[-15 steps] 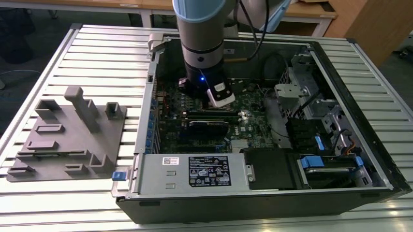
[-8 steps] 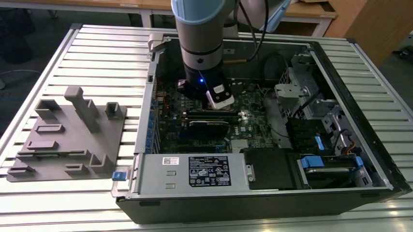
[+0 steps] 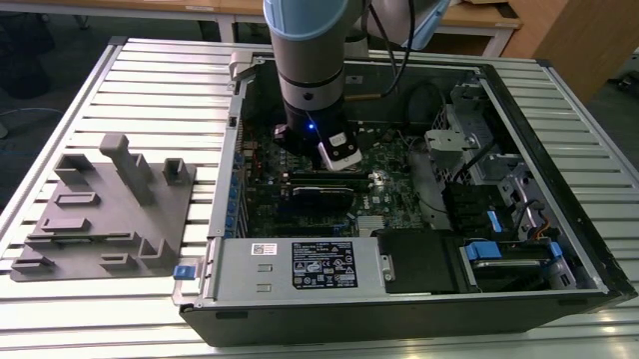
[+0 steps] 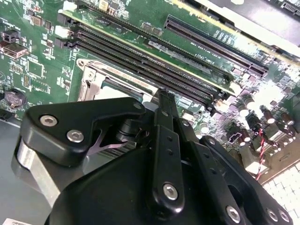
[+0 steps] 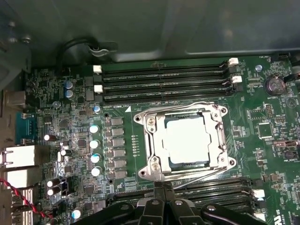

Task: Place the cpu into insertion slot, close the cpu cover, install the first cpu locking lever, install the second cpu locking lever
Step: 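Install the second cpu locking lever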

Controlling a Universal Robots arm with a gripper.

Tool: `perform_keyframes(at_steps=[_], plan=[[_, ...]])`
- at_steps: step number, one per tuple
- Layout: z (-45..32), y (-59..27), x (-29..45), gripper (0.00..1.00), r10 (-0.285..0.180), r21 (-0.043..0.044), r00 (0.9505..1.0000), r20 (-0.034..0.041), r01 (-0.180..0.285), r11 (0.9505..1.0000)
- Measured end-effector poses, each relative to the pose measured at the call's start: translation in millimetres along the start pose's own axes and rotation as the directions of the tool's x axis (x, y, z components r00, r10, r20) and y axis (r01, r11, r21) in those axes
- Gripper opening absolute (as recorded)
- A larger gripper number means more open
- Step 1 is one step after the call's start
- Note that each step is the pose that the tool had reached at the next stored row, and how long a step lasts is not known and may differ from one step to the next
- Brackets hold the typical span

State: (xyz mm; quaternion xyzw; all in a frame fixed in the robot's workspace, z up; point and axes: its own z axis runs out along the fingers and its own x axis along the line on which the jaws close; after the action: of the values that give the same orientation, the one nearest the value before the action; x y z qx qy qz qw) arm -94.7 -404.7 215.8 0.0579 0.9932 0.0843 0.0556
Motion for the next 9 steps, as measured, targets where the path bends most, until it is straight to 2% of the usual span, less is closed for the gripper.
perform_keyframes(at_steps=[9], plan=[[6.7,1.5,4.7,0.11,-0.001,-0.0007,1.0,0.0082,0.001,1.0]])
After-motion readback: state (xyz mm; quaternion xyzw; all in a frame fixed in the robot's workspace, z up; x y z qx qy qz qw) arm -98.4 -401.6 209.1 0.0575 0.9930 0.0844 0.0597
